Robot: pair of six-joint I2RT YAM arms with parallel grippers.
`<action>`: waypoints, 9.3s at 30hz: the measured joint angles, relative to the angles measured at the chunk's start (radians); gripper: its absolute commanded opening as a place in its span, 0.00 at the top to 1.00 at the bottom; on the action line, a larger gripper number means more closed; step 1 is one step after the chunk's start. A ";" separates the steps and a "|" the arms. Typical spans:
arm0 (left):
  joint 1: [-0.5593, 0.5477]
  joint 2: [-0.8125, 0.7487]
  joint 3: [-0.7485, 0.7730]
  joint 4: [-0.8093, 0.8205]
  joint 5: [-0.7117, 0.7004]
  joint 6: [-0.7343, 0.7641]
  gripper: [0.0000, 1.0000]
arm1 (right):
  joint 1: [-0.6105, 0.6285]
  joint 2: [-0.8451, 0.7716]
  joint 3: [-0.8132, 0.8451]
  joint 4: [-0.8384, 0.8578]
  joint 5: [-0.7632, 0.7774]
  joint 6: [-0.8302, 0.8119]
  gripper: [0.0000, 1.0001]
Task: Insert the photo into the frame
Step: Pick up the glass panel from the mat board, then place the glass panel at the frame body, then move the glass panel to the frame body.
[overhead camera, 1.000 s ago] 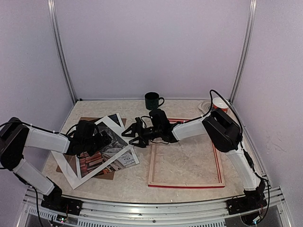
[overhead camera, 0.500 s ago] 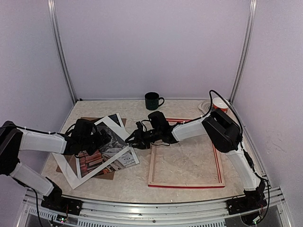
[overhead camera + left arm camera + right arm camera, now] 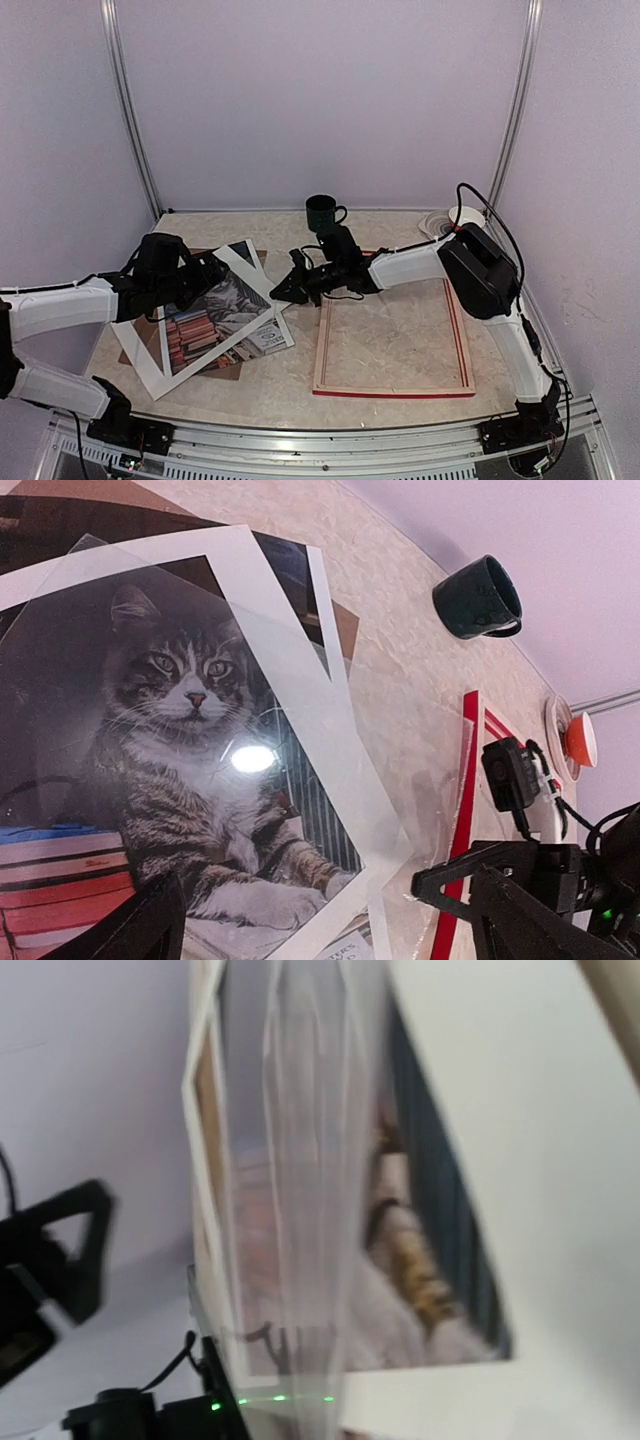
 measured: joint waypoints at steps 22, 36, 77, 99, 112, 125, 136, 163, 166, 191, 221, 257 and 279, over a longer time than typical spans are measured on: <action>0.000 0.056 0.064 -0.071 -0.003 0.050 0.02 | -0.253 -0.404 -0.233 -0.436 -0.112 -0.396 1.00; -0.055 0.187 0.101 -0.027 0.024 0.053 0.02 | -0.480 -0.553 -0.327 -0.753 -0.118 -0.720 1.00; -0.234 0.540 0.259 0.090 -0.016 0.033 0.05 | -0.591 -0.475 -0.355 -0.837 -0.073 -0.861 0.71; -0.279 0.566 0.264 0.121 0.020 0.025 0.05 | -0.594 -0.578 -0.728 -0.431 -0.169 -0.582 0.48; -0.280 0.570 0.267 0.126 0.024 0.022 0.05 | -0.594 -0.623 -0.796 -0.374 -0.125 -0.531 0.46; -0.280 0.570 0.267 0.131 0.041 0.015 0.14 | -0.571 -0.676 -0.928 -0.255 -0.090 -0.428 0.45; -0.280 0.570 0.266 0.144 0.042 0.014 0.16 | -0.487 -0.689 -1.009 -0.074 -0.076 -0.261 0.44; -0.280 0.570 0.265 0.168 0.073 0.015 0.23 | -0.437 -0.608 -1.221 0.517 -0.104 0.023 0.72; -0.280 0.570 0.265 0.168 0.073 0.015 0.23 | -0.437 -0.607 -1.224 0.574 -0.109 0.045 0.77; -0.287 0.574 0.262 0.186 0.116 0.015 0.23 | -0.489 -0.689 -0.911 -0.126 -0.125 -0.334 0.96; -0.287 0.574 0.237 0.205 0.117 0.015 0.23 | -0.652 -0.757 -0.860 -0.427 -0.087 -0.655 0.92; -0.287 0.574 0.237 0.217 0.121 0.015 0.23 | -0.726 -0.704 -0.828 -0.529 -0.064 -0.799 0.88; -0.287 0.574 0.237 0.216 0.125 0.015 0.22 | -0.732 -0.709 -0.828 -0.563 -0.040 -0.821 0.86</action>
